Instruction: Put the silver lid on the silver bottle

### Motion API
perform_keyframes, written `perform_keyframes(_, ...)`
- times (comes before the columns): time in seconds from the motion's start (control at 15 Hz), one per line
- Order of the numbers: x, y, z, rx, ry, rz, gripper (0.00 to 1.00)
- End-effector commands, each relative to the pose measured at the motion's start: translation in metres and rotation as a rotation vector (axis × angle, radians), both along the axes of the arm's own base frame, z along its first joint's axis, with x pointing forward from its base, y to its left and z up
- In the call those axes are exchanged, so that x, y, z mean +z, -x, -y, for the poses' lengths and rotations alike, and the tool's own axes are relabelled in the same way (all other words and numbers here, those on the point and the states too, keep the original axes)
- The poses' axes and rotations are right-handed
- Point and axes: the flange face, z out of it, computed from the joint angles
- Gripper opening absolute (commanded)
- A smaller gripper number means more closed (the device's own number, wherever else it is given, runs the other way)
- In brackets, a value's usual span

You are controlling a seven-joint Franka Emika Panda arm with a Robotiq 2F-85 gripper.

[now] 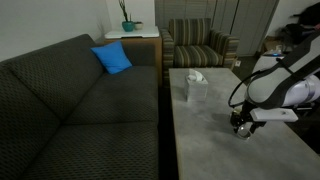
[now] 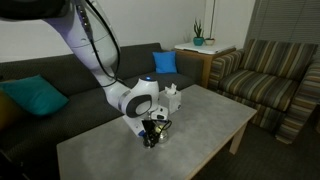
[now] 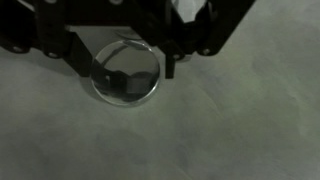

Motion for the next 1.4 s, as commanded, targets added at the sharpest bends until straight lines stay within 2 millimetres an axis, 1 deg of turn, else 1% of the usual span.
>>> perform_keyframes(0.0, 0.001, -0.002, -0.002, -0.014, 0.023, -0.026, 0.63)
perform_keyframes(0.07, 0.003, -0.003, -0.003, -0.014, 0.026, -0.028, 0.47)
perform_keyframes(0.13, 0.002, -0.002, -0.004, -0.014, 0.030, -0.036, 0.38)
perform_keyframes(0.2, 0.002, -0.001, -0.006, -0.013, 0.033, -0.041, 0.36)
perform_keyframes(0.27, 0.003, -0.002, -0.008, -0.010, 0.036, -0.043, 0.31)
perform_keyframes(0.53, 0.003, 0.001, -0.017, -0.003, 0.048, -0.050, 0.02)
perform_keyframes(0.67, 0.002, 0.002, -0.019, -0.005, 0.056, -0.048, 0.00)
perform_keyframes(0.73, 0.002, 0.002, -0.018, -0.004, 0.058, -0.053, 0.30)
perform_keyframes(0.8, 0.002, 0.002, -0.017, -0.003, 0.062, -0.056, 0.27)
perform_keyframes(0.87, 0.001, 0.003, -0.016, 0.010, 0.065, -0.057, 0.28)
perform_keyframes(0.93, 0.001, 0.002, -0.014, 0.020, 0.065, -0.059, 0.33)
perform_keyframes(1.27, 0.000, 0.004, -0.005, 0.047, 0.052, -0.084, 0.69)
perform_keyframes(1.33, 0.000, 0.005, -0.005, 0.055, 0.047, -0.093, 0.75)
